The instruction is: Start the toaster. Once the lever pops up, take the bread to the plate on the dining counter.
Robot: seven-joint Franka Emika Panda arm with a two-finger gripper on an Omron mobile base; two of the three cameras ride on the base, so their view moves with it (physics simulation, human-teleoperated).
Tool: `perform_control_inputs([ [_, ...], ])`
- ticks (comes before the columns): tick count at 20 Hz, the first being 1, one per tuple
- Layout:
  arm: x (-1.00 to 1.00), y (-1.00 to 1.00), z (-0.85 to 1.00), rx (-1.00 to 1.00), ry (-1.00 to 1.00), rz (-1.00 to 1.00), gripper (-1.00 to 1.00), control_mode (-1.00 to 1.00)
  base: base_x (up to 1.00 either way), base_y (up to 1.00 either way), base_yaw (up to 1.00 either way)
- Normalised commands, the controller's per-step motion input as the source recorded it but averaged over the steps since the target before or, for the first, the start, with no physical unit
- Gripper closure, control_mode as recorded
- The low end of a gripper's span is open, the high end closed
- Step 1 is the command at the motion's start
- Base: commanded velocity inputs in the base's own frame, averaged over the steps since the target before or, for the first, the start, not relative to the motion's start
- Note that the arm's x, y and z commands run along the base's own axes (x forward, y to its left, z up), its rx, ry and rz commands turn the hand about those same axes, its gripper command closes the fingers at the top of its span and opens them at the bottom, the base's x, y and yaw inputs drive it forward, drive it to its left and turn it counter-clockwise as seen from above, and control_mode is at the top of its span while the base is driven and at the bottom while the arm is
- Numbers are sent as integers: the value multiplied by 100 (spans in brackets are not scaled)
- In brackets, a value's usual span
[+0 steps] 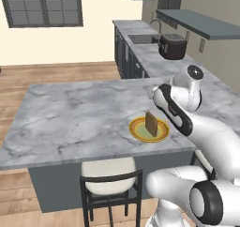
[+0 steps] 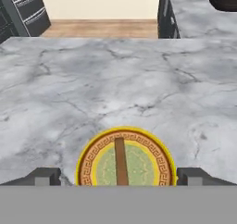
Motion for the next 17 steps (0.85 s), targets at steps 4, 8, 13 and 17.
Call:
perform_control_inputs([
  [4, -59, 0, 29, -1, 11, 0, -100, -100, 0, 0, 0],
  [8, -76, -8, 14, 0, 7, 0, -100, -100, 0, 0, 0],
  [13, -86, -19, 2, 0, 4, 0, -100, -100, 0, 0, 0],
  [17, -77, -3, 0, -3, 5, -3, -100, -100, 0, 0, 0],
])
